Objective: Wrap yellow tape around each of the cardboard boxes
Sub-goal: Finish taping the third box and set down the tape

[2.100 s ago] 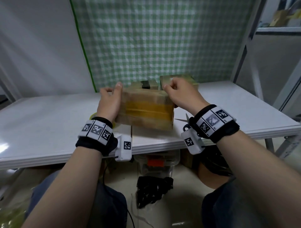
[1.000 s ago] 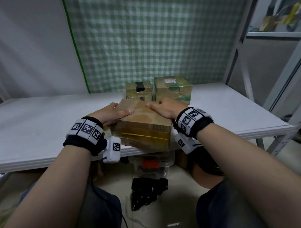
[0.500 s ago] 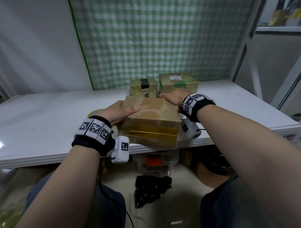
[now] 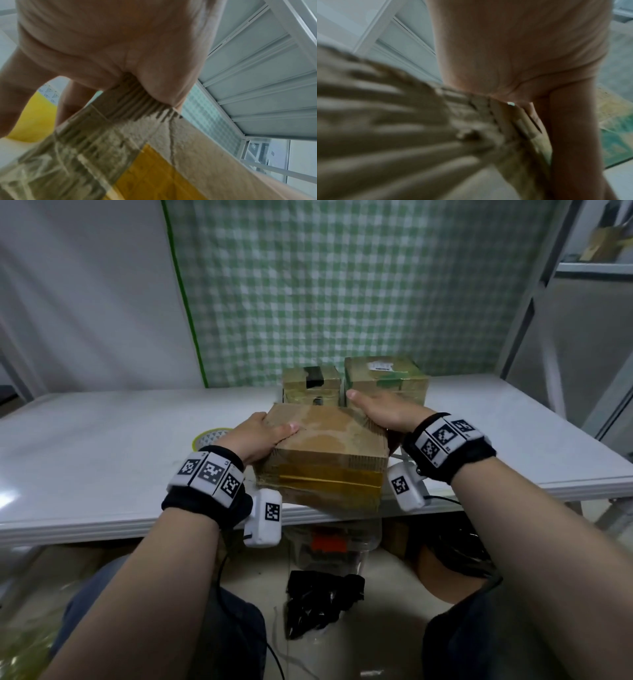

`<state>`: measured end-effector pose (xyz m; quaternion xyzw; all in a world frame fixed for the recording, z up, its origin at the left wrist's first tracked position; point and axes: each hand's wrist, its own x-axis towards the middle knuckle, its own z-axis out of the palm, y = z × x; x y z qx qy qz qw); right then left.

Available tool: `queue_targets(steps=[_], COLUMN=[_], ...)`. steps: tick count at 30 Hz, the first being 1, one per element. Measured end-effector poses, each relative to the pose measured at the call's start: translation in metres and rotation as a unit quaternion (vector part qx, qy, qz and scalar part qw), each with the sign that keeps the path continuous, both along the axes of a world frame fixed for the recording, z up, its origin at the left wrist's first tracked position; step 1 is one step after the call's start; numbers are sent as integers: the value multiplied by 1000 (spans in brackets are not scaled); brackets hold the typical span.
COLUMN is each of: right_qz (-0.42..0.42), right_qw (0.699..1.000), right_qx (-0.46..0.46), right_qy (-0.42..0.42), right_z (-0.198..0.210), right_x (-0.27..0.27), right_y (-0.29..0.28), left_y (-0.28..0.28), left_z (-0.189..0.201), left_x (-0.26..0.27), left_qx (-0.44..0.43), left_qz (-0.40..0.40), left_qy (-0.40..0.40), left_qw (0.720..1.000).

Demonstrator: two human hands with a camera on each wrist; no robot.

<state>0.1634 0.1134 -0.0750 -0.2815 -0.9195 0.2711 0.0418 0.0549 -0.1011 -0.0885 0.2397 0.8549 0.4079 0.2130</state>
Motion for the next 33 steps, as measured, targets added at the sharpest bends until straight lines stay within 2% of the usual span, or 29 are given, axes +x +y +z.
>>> queue_targets(steps=[4,8,11,13,16,20,26,29,33], right_qz=[-1,-28,-48,-53,-37,-36,-34,-40,-18], right_qw=[995,967,955,955,964,987,993,995,995], right_qx=[15,54,92,127,146,125,114,86,100], right_qy=[99,248,279,264,220,95,-5,-15,-5], right_z=[11,20,21,23,25,18,3,5,10], right_x=[5,9,8,10,16,18,5,0,-1], right_y=[-6,-10,-9,-12,-22,-33,-37,-28,-18], left_y=[-1,5,4,3,2,3,8,10,8], left_z=[-5,-6,-2,-2,-5,-10,-12,-12,-11], left_x=[-1,-2,-1,-3,-7,-8,-9,-10,-11], left_qx=[66,158,204,200,145,80,83,81,99], left_qz=[29,113,165,171,156,120,98,94,86], left_qy=[48,89,79,73,78,112,108,108,72], left_qw=[996,977,962,962,974,983,986,986,989])
